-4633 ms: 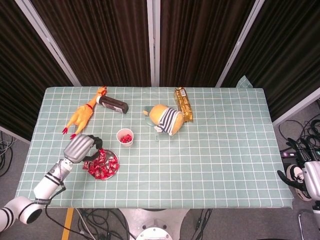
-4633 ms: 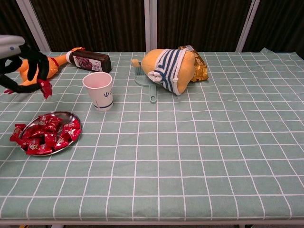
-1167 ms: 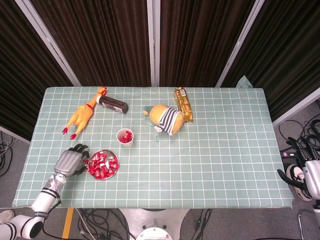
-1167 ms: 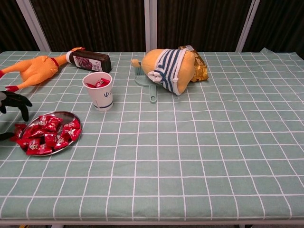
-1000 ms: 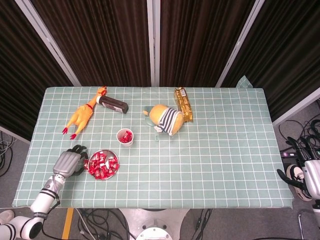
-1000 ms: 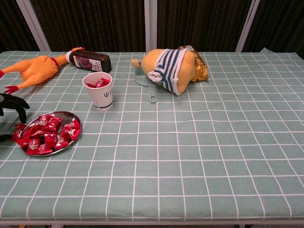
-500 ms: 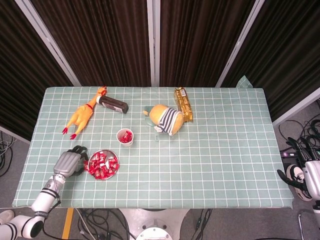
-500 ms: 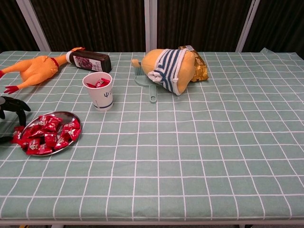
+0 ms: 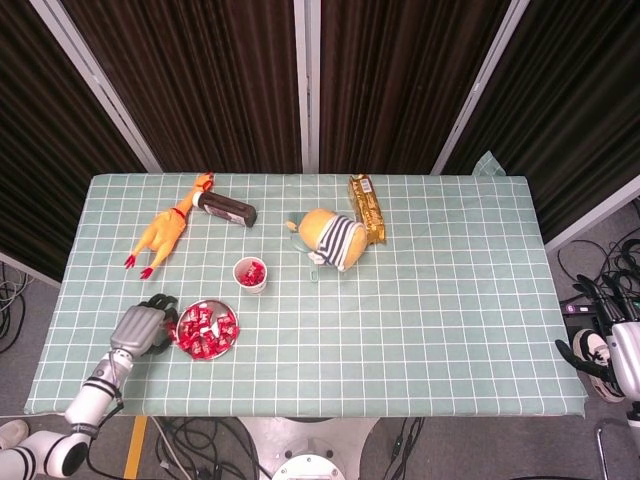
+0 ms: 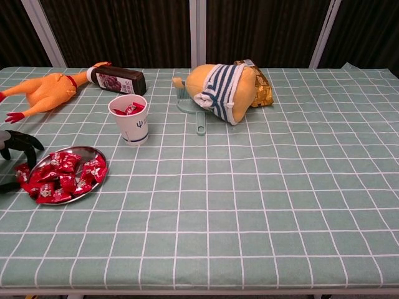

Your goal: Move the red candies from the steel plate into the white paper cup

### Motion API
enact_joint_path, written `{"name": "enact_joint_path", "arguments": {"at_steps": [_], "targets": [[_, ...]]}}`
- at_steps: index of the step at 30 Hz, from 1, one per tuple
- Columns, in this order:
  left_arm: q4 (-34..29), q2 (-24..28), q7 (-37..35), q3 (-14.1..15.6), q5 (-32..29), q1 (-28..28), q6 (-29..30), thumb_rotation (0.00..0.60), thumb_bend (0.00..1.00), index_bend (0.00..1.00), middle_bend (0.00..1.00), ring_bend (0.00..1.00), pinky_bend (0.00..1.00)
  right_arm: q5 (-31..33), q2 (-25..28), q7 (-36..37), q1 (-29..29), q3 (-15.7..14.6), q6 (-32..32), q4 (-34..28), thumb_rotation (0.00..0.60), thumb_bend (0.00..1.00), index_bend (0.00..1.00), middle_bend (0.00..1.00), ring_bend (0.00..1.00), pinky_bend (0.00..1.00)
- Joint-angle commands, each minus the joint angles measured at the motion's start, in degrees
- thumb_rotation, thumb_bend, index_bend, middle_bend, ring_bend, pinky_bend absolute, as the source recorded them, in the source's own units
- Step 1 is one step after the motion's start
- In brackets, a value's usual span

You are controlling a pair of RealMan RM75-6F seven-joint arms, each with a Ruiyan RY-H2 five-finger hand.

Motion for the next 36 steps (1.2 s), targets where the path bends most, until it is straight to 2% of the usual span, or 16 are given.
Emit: {"name": "enact_joint_path", "arguments": {"at_steps": [1, 12, 18, 22, 28, 36], "targets": [[0.39, -0.28, -0.39, -0.24, 0.05, 0.15, 0.3, 0.6, 0.33, 0.57, 0.28, 0.15, 0.34, 0.06, 0.01, -0.05, 0.0, 0.0, -0.04, -0.03, 0.6, 0.16, 0.08, 0.21, 0.05, 0.26], [-0.06, 1.06, -2.26, -1.82, 0.68, 0.8, 2.9, 0.6, 0.35, 0.62, 0.32, 0.15, 0.35, -0.27, 0.09, -0.13, -0.05, 0.01, 0.32, -0.24, 0.6, 0.16, 0.08, 0.21, 0.05, 0.26], [-5.16, 4.92, -3.46, -5.2, 2.22, 0.17, 7.54, 0.6, 0.35, 0.62, 0.32, 0.15, 0.35, -0.46, 0.18, -0.17, -0.1, -0.02, 0.49, -0.22, 0.6, 0.16, 0.08, 0.21, 0.05, 0.26], [-8.95, 7.19, -4.27, -7.76, 4.06, -2.52, 7.78, 0.6, 0.35, 0.62, 0.32, 0.15, 0.35, -0.62, 0.23, -0.31, 0.06, 0.03, 0.42, -0.36, 0.6, 0.16, 0.08, 0.21, 0.05, 0.26], [-10.05, 6.58, -2.79, -11.53, 4.72, -9.08, 3.59, 0.6, 0.35, 0.61, 0.32, 0.15, 0.34, -0.51, 0.08, -0.31, 0.09, -0.01, 0.27, -0.26, 0.6, 0.16, 0.08, 0.21, 0.05, 0.26], [-7.16, 2.88, 1.48, -13.95, -0.74, -16.99, -6.65, 0.6, 0.35, 0.6, 0.32, 0.15, 0.34, 0.09, 0.02, 0.26, -0.14, -0.04, 0.2, 0.43, 0.6, 0.16, 0.08, 0.21, 0.05, 0.26]]}}
